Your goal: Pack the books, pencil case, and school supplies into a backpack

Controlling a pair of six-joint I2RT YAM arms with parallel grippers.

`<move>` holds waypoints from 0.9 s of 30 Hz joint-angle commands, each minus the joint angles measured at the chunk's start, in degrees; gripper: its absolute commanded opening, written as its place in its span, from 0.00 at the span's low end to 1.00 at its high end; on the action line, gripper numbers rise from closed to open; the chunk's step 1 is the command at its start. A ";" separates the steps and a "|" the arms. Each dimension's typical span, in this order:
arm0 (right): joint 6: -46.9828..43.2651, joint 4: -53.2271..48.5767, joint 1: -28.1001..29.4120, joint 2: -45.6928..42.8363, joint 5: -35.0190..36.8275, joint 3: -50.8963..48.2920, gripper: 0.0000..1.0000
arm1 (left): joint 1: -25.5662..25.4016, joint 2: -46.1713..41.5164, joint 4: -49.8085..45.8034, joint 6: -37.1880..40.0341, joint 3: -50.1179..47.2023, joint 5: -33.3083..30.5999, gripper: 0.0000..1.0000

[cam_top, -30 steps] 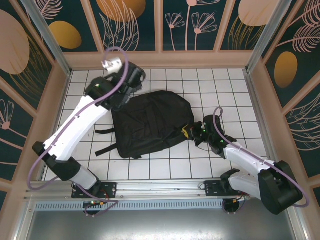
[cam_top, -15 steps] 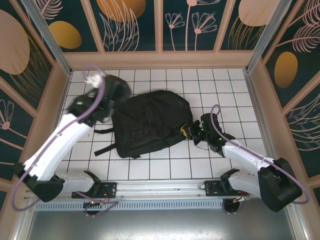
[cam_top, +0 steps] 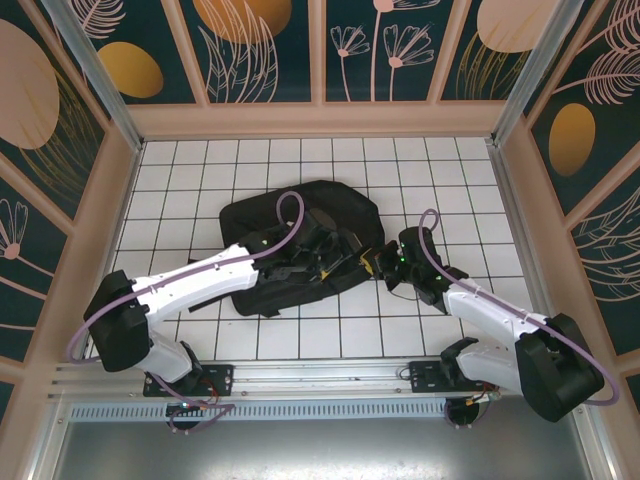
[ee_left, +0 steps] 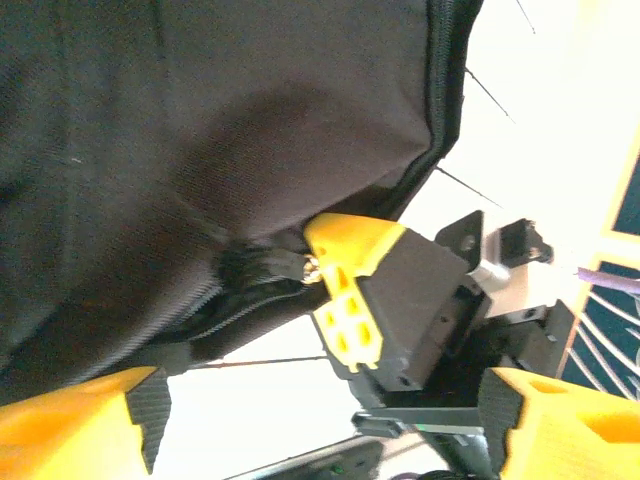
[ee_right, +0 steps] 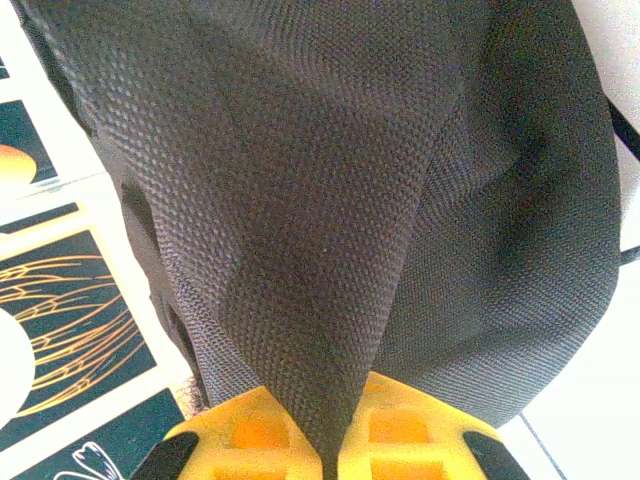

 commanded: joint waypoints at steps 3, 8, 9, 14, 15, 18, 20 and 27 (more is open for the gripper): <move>-0.72 2.46 0.63 -1.54 0.86 0.20 0.00 | -0.10 3.70 3.81 -2.82 2.01 1.21 0.77; -0.90 2.21 0.60 -2.05 1.01 0.15 0.00 | -0.12 6.90 6.43 -3.42 1.35 2.23 0.71; -0.91 2.27 0.55 -2.13 0.99 -0.02 0.00 | -0.14 7.73 6.43 -3.36 1.70 2.50 0.69; -0.55 2.68 0.54 -2.29 0.71 -0.26 0.00 | -0.15 9.24 6.25 -3.58 1.17 2.22 0.67; -0.47 2.69 0.55 -2.31 0.69 -0.24 0.00 | -0.14 9.31 6.25 -3.75 0.78 1.69 0.65; -0.13 3.02 0.63 -2.46 0.51 -0.24 0.00 | -0.15 9.64 6.05 -3.20 0.36 -0.26 0.57; 0.19 3.03 0.64 -2.72 0.56 -0.32 0.00 | -0.08 9.85 5.81 -2.71 0.28 -1.52 0.48; 0.51 3.34 2.26 -3.19 1.08 0.28 0.00 | 0.15 12.19 5.38 -1.93 0.83 -3.15 0.41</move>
